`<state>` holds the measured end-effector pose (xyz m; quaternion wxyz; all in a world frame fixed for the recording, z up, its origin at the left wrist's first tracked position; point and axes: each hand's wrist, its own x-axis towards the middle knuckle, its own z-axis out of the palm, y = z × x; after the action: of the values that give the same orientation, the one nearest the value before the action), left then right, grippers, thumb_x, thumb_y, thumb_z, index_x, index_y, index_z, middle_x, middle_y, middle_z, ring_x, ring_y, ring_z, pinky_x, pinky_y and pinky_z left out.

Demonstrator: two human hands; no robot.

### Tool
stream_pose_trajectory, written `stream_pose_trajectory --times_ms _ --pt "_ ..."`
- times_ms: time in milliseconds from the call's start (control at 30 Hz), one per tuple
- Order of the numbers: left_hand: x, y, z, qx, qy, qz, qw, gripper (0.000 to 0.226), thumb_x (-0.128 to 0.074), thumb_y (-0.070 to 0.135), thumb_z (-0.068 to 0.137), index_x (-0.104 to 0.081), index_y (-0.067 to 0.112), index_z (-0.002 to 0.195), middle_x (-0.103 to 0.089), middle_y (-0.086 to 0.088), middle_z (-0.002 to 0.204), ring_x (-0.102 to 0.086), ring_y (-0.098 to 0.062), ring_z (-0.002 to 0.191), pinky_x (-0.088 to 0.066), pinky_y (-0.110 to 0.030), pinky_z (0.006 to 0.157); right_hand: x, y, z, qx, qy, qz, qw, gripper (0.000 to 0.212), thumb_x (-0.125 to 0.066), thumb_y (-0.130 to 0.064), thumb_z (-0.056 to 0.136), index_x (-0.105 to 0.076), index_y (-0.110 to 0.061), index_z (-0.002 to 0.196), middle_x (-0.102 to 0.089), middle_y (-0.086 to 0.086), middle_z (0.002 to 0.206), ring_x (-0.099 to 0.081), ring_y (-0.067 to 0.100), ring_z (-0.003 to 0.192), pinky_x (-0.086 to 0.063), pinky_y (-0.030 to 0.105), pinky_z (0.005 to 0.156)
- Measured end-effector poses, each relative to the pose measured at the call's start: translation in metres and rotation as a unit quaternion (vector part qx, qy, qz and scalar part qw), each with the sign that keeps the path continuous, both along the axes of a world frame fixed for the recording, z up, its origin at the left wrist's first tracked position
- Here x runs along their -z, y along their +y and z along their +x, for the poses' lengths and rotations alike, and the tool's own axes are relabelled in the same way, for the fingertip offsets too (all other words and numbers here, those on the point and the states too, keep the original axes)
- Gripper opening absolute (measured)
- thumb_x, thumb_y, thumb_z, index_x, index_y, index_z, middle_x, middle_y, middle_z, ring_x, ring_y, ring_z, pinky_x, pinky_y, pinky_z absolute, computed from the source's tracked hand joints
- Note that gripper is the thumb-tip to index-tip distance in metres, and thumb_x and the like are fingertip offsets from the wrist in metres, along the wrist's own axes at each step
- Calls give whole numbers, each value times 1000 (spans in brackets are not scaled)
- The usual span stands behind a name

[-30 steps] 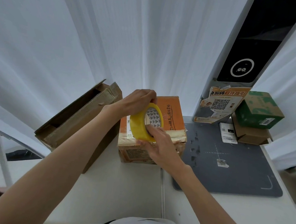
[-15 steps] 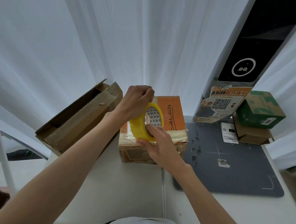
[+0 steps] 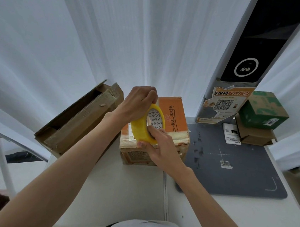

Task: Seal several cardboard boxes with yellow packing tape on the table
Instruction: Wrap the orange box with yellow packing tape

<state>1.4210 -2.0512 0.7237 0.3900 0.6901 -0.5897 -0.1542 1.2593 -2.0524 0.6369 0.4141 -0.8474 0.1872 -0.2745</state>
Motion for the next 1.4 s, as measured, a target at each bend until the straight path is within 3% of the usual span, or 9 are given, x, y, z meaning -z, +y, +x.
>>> stream_pose_trajectory --times_ms 100,233,433,567,867,1167,1233,1300,1400 --pt "0 1 -4 -22 -6 -61 998 35 -38 21 90 -54 3 64 -53 -1 64 -46 -10 58 -34 -16 57 0 -1 0 3 -8 15 1000 24 -64 -40 95 -56 -18 103 -60 -3 92 -52 17 89 -47 28 74" --pt "3 5 -11 -69 -33 -122 990 38 -36 28 91 -55 3 69 -55 -4 65 -48 -18 61 -34 -19 56 -5 -3 1 21 -15 18 1000 24 -67 -37 95 -57 -16 103 -61 -1 87 -50 14 83 -39 19 73" --pt "7 7 -12 -90 -26 -107 990 39 -34 32 90 -55 4 72 -54 -6 70 -48 -20 63 -36 -26 58 -4 -7 -2 11 1 0 1000 27 -65 -39 96 -58 -17 108 -63 -2 92 -54 18 89 -47 31 79" --pt "7 10 -14 -110 -32 -121 986 41 -35 30 89 -52 0 67 -52 -11 64 -45 -24 60 -35 -34 57 -3 -1 0 16 -6 22 1000 20 -67 -38 95 -55 -24 104 -62 -4 91 -52 16 87 -41 23 76" --pt "12 18 -22 -173 -17 -183 967 39 -46 17 92 -42 5 55 -38 -4 52 -30 -13 50 -24 -26 49 -3 1 2 15 -11 33 999 21 -69 -33 94 -58 -17 103 -61 -2 88 -51 14 84 -38 20 73" --pt "15 20 -28 -194 -7 -233 953 48 -49 18 97 -34 14 52 -30 8 49 -26 -11 46 -22 -24 48 -5 2 -1 13 -16 20 1000 19 -67 -32 94 -50 -29 100 -52 -19 85 -49 5 84 -34 12 73" --pt "16 21 -28 -189 20 -217 958 43 -47 18 100 -50 10 58 -44 6 57 -41 -11 52 -32 -28 52 -3 0 -4 6 -16 13 1000 17 -67 -33 95 -52 -27 101 -55 -12 89 -50 13 88 -41 21 78" --pt "15 25 -24 -155 54 -161 973 37 -44 24 102 -74 13 83 -62 5 84 -61 -12 78 -45 -25 67 0 -2 -5 5 -19 7 1000 16 -67 -31 95 -56 -22 104 -57 -11 94 -51 14 95 -45 28 83" --pt "14 36 -11 -27 105 -45 993 38 -47 44 100 -73 25 119 -64 8 118 -62 -10 110 -51 -22 86 3 -8 -8 16 -26 8 999 25 -70 -27 92 -64 -11 111 -61 -8 107 -53 21 114 -46 35 99"
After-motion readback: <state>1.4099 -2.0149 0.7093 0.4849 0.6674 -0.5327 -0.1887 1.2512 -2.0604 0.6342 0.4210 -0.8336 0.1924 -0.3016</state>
